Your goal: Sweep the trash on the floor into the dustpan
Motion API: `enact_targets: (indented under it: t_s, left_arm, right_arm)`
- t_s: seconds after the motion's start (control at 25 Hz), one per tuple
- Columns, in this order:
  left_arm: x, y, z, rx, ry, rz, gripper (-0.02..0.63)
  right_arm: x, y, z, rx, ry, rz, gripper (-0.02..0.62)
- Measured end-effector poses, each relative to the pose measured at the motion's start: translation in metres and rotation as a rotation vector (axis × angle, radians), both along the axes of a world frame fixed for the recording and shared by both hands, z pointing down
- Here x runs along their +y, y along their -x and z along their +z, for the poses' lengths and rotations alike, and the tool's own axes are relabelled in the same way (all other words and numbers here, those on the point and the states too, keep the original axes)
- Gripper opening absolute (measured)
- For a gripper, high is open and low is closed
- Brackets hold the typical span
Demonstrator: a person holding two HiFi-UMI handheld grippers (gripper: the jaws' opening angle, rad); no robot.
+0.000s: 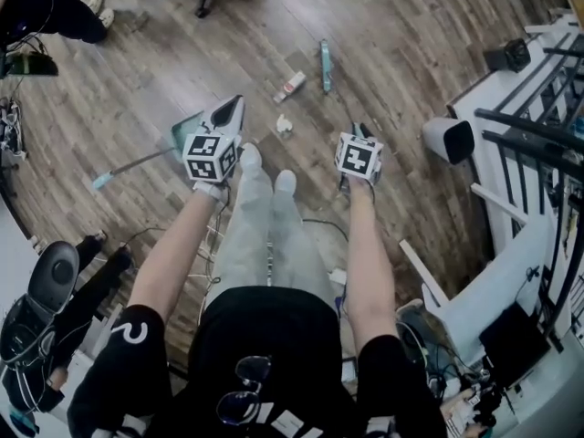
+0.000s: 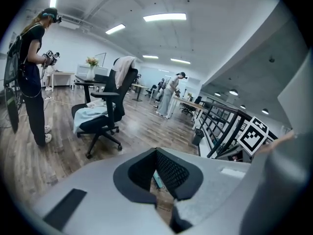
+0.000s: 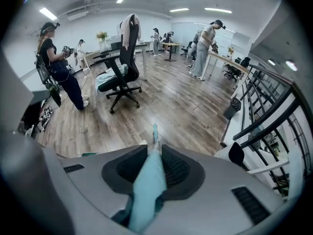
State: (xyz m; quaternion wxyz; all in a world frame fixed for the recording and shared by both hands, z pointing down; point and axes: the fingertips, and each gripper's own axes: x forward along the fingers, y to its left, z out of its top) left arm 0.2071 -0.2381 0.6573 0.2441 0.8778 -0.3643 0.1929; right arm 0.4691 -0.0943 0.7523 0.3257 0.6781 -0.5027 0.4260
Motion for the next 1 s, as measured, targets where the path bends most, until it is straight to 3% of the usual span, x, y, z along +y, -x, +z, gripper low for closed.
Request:
enact_targets:
  t_s: [0.32,0.56,1.0]
  left_arm:
    - [-0.008,0.015,0.023,-0.003,0.036,-0.012,-0.002]
    - [-0.006,0.024,0.031,-0.006,0.050,-0.034,-0.002]
    - [0.032,0.044,0.015,-0.003,0.047,-0.081,-0.002]
  right_arm:
    - [-0.018,0.019,0.029,0.075,0.069,-0.140,0.084]
    - [-0.018,0.043,0.038,0.066,0.093,-0.252,0.084]
    - [0.024,0.068,0.034,0.085,0.125,-0.317,0.084]
